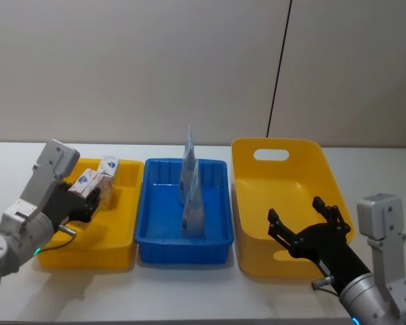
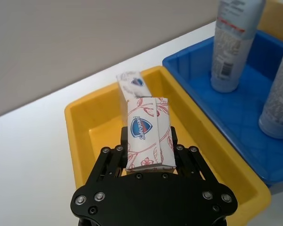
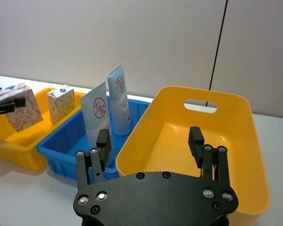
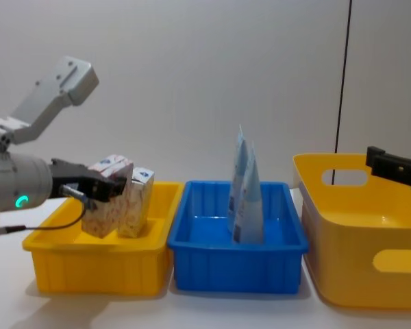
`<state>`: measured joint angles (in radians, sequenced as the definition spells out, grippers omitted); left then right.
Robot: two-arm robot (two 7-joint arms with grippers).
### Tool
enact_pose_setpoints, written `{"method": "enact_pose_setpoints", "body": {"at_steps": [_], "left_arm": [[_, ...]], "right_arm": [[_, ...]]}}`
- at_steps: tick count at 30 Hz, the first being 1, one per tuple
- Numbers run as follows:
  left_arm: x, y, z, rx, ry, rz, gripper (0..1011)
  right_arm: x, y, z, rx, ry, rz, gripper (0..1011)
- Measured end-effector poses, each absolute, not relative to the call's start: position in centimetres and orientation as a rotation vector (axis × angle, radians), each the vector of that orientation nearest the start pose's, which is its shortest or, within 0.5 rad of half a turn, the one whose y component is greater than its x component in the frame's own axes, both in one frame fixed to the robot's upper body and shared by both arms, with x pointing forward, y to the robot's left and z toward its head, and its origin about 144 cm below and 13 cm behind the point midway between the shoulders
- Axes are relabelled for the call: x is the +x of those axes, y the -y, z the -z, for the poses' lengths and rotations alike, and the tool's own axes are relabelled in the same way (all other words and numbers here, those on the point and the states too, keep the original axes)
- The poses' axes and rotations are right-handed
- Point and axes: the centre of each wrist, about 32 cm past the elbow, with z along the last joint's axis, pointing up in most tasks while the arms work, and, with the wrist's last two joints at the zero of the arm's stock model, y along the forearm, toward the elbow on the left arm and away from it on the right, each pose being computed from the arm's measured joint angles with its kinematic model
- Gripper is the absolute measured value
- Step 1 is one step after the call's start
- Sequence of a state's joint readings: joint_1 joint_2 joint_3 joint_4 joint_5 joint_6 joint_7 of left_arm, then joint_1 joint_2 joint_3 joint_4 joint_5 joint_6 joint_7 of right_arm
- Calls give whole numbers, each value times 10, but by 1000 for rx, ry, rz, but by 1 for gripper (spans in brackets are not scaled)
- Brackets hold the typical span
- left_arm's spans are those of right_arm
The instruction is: Bimanual collaborative sorting of washing and personal care products
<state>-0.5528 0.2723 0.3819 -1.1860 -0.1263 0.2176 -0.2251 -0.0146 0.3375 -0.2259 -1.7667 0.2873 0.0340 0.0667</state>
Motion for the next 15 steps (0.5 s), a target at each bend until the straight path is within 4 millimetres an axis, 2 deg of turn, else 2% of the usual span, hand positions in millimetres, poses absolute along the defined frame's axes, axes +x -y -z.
{"method": "enact_pose_setpoints", "body": {"at_steps": [15], "left_arm": [[586, -257, -1253, 316, 230, -944, 383]], "right_arm": [[443, 237, -1189, 26, 75, 1229, 1000]]}}
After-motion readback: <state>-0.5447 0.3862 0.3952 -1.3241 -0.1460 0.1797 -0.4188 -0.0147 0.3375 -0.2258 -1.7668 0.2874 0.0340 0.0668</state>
